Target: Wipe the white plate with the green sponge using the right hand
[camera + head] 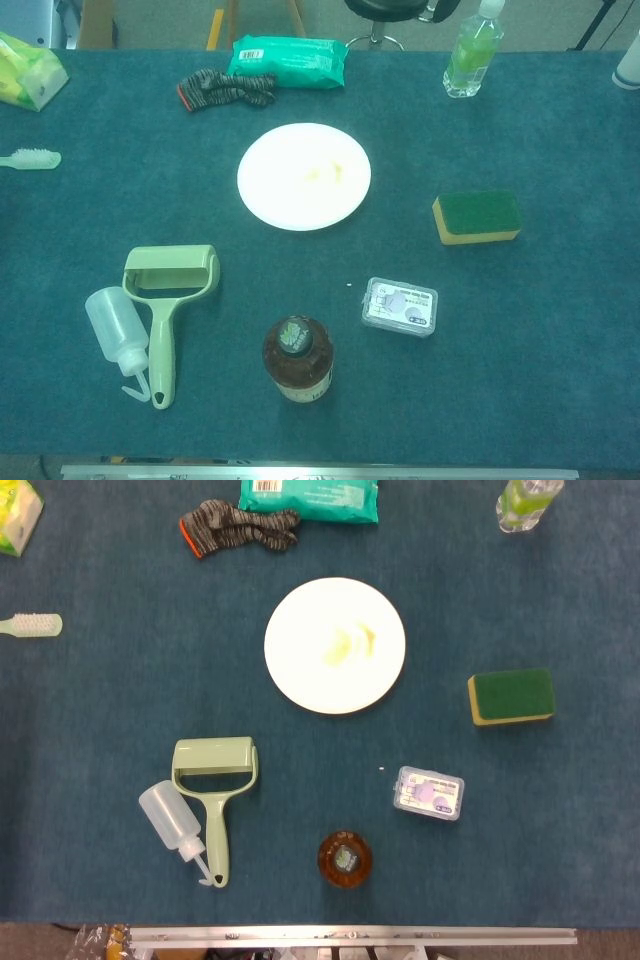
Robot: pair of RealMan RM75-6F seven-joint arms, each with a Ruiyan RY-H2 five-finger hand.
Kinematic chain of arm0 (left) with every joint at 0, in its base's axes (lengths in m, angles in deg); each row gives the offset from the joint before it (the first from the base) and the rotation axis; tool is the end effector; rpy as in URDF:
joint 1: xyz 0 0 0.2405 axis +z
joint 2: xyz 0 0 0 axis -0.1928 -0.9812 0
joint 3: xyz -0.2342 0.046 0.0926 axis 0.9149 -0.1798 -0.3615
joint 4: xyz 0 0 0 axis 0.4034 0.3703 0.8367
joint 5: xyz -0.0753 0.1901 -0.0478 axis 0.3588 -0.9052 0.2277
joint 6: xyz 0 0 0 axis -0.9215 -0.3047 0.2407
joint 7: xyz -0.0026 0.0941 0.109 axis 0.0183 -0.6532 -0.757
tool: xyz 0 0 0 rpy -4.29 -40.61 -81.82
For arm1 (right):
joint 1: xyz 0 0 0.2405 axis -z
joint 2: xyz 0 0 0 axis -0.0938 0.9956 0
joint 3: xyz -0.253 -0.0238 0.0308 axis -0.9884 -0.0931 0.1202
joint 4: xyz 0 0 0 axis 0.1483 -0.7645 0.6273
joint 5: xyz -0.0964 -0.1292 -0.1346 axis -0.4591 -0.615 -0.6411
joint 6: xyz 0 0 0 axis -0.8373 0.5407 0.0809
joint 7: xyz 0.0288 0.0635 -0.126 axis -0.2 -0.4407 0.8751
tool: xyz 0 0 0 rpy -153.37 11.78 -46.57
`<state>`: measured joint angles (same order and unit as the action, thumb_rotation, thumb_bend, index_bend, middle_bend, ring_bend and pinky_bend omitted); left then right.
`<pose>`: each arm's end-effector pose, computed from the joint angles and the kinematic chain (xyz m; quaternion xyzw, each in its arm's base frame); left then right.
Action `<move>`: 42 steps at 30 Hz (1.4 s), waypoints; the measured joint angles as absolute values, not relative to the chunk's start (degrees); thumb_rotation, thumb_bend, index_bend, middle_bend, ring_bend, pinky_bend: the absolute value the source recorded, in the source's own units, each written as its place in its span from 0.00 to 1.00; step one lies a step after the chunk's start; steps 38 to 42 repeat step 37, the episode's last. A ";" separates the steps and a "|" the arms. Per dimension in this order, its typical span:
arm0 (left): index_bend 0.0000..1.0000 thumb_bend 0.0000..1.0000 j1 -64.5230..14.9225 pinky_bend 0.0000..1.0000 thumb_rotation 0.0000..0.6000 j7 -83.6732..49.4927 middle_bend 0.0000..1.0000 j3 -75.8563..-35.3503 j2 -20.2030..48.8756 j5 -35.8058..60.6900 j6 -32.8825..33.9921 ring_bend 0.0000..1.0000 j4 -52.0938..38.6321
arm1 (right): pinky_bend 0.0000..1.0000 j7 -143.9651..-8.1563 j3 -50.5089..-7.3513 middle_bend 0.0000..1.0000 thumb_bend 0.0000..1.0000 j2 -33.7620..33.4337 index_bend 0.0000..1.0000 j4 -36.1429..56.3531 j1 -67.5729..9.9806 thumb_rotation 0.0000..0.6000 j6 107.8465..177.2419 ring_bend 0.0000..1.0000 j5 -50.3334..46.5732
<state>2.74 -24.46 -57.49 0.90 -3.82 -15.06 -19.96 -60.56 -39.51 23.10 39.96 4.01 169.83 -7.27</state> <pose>-0.3323 0.2138 0.1436 -0.5882 -0.3732 -0.3299 0.6371 -0.3266 -0.1403 0.1834 0.5064 -0.4298 0.2649 0.6991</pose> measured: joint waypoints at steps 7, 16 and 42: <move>0.42 0.36 2.90 0.46 1.00 -25.12 0.35 -57.64 0.81 -3.43 -15.38 0.30 -20.61 | 0.40 -62.72 -37.42 0.31 0.00 21.87 0.15 35.21 -1.77 1.00 157.93 0.21 -7.16; 0.42 0.36 2.93 0.46 1.00 -25.20 0.35 -57.77 1.06 -2.75 -15.05 0.30 -20.33 | 0.40 -63.41 -36.00 0.32 0.00 21.13 0.15 33.36 -7.69 1.00 148.68 0.22 -8.76; 0.42 0.36 2.86 0.46 1.00 -23.82 0.35 -58.72 2.60 -2.63 -13.83 0.30 -17.40 | 0.40 -56.31 -34.46 0.32 0.00 20.09 0.15 37.71 -15.67 1.00 140.65 0.22 -9.43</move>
